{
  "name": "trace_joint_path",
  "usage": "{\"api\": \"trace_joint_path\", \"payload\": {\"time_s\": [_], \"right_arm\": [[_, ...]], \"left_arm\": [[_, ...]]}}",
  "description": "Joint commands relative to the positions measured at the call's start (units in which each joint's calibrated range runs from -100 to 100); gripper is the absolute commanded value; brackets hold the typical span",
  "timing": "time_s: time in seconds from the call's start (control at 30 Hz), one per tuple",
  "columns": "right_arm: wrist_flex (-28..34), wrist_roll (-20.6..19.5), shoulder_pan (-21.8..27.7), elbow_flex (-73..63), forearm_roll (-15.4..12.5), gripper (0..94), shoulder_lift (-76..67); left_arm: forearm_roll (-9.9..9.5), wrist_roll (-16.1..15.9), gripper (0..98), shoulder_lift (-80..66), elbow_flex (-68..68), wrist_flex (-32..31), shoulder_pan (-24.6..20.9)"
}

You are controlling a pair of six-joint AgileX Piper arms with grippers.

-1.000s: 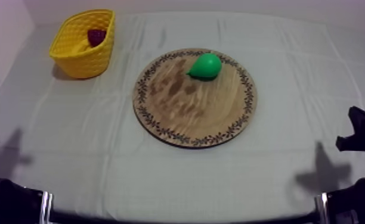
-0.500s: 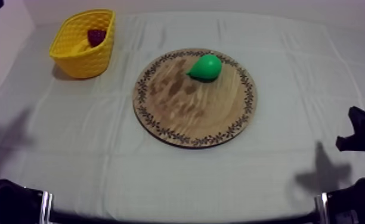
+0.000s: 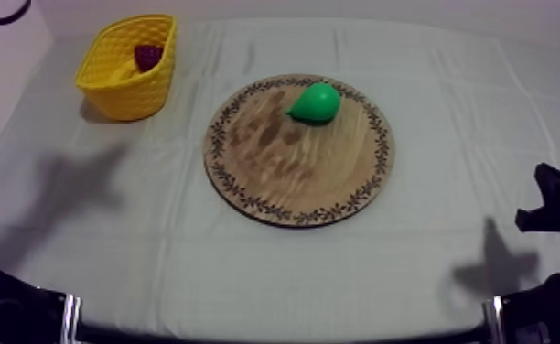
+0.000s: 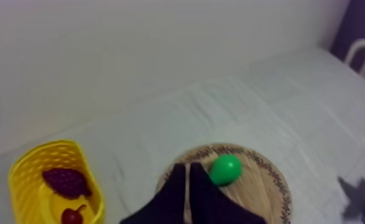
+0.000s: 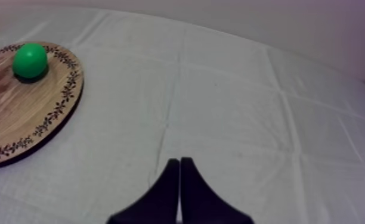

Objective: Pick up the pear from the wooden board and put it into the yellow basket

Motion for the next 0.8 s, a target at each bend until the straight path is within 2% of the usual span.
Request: {"api": "trace_joint_path", "payload": {"time_s": [0.0,0.23,0.4,0.77], "right_arm": [[0.01,0.00,0.00,0.05,0.00,0.5,0.01],[0.01,0.00,0.00,0.05,0.00,0.5,0.01],[0.01,0.00,0.00,0.05,0.00,0.5,0.01],[0.01,0.00,0.00,0.05,0.00,0.5,0.01]], "left_arm": [[-0.05,-0.47,0.0,3.92,-0.91,0.24,2.38],[-0.23,-2.10,0.0,14.01,-4.75,1.21,5.54],[-0.62,-2.08,0.0,21.83,-7.82,1.42,7.40],[-0.22,-2.23,0.0,40.44,-15.55,1.18,8.92]]}}
